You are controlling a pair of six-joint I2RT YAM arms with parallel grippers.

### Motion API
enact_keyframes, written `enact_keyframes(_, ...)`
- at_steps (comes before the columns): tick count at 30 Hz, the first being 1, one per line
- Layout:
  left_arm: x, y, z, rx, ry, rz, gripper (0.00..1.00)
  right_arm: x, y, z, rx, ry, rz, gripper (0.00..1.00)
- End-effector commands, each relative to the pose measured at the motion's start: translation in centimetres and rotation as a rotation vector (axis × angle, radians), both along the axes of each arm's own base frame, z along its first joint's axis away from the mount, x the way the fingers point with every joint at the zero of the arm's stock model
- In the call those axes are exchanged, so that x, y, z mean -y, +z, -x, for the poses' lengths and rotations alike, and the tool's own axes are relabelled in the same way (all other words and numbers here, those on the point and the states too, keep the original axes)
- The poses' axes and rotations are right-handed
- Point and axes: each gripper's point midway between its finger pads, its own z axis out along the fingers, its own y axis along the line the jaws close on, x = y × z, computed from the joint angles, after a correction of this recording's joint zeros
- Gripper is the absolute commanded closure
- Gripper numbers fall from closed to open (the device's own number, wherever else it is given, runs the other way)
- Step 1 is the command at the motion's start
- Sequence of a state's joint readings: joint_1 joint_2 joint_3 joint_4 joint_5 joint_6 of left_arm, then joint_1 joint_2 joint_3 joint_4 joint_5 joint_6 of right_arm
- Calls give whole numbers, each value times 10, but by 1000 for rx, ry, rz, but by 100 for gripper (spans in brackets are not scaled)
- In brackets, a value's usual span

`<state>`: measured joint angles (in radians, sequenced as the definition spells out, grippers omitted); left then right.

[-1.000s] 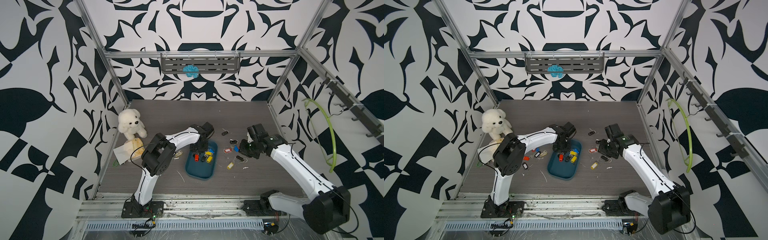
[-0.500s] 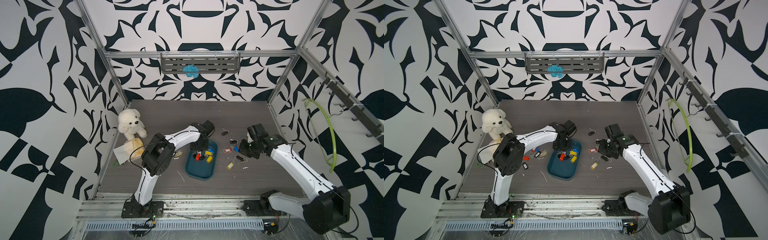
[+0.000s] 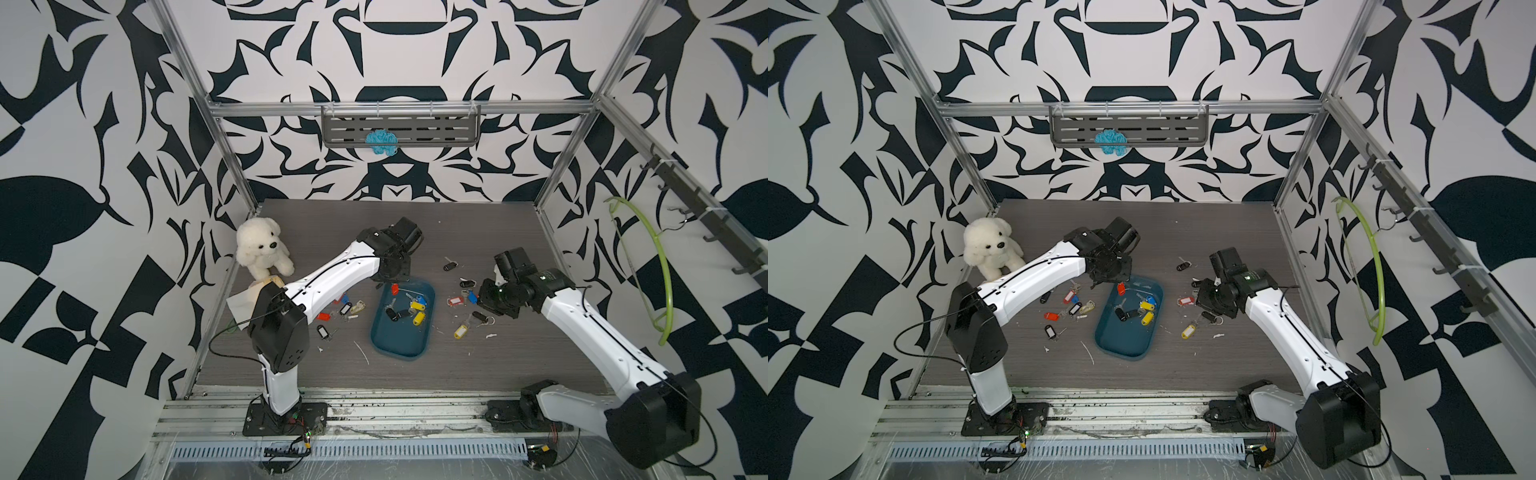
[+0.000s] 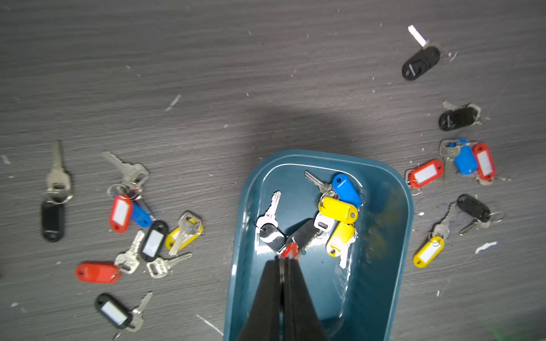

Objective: Take the keys out of the storage box
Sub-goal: Pick up the key from the storage box, then place the key at the center of the board.

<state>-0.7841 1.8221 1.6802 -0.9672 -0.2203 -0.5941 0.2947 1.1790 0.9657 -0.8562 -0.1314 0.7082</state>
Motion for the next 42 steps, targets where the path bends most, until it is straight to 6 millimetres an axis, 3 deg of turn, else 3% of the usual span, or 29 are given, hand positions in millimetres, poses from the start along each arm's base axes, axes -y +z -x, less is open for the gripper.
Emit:
enact_keyframes(1,-12,6,1,1,2,-35,100,1,8,2,14,-10,-9,94)
enact_keyframes(6,-29,5,-6,-6,38,-43,100,1,9,4,15,-8,-11,94)
enact_keyframes(10,-62,1,-24,-24,120,-16,100,1,7,6,9,-6,-14,94)
enact_keyframes(17,-116,-26,-62,-89,226,6,100,-1,0,7,-15,1,-15,94)
enact_keyframes(22,-127,-59,-80,-184,252,38,100,-1,-2,6,-22,0,-12,94)
enact_keyframes(26,-121,-86,-88,-269,247,73,100,-1,-3,6,-31,4,-10,94)
enact_keyframes(31,-119,-100,-96,-295,250,73,100,-1,-3,6,-35,9,-6,90)
enact_keyframes(32,-120,-102,-97,-295,253,70,91,-1,-2,6,-35,11,-5,86)
enact_keyframes(35,-120,-101,-98,-287,250,70,38,-1,-2,6,-40,17,-3,74)
enact_keyframes(36,-121,-99,-98,-282,249,70,12,-2,-2,5,-40,17,-5,71)
enact_keyframes(37,-122,-97,-98,-275,249,66,0,-2,-3,6,-43,19,-5,70)
enact_keyframes(42,-128,-79,-90,-216,250,66,1,-6,-2,2,-41,21,-23,68)
